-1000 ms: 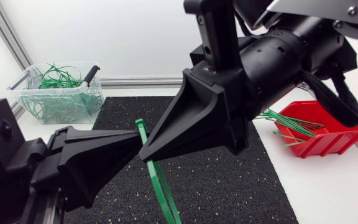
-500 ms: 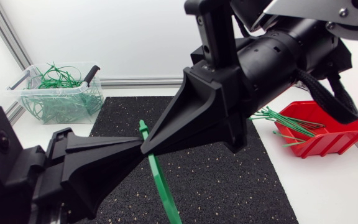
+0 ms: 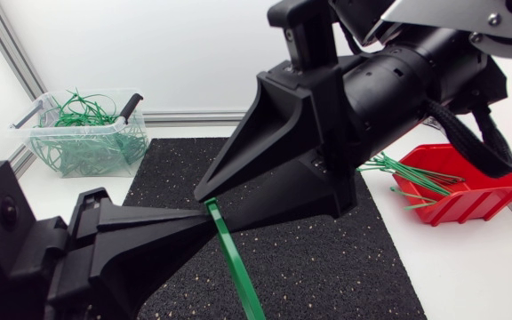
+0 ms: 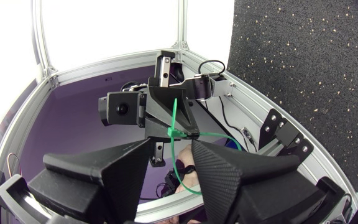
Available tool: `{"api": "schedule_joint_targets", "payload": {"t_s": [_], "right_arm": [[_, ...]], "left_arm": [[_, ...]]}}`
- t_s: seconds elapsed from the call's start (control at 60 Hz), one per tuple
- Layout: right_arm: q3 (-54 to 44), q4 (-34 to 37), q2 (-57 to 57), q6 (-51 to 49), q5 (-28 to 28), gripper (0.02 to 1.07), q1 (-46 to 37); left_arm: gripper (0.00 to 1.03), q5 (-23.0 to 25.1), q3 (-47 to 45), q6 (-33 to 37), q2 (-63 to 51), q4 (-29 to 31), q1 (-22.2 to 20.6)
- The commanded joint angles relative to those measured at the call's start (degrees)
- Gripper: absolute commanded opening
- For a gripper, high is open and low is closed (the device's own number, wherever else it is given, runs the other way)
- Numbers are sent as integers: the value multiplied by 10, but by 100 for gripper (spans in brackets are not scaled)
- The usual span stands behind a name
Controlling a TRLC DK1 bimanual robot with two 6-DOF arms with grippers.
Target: Take a green cable tie from the red box, thread the tail through the head to close it, then place it in the transparent bin on the left.
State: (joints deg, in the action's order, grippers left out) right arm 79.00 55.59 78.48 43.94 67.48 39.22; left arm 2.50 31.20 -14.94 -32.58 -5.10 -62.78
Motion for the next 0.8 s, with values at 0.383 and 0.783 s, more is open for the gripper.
{"api": "schedule_joint_targets", "payload": {"t_s": [0.383, 0.783], "right_arm": [[6, 7, 3, -2, -9, 65, -42], [34, 4, 41, -6, 2, 57, -32]], "left_arm": [[4, 24, 13, 6, 20, 18, 4], [4, 23, 17, 5, 8, 16, -1]]}}
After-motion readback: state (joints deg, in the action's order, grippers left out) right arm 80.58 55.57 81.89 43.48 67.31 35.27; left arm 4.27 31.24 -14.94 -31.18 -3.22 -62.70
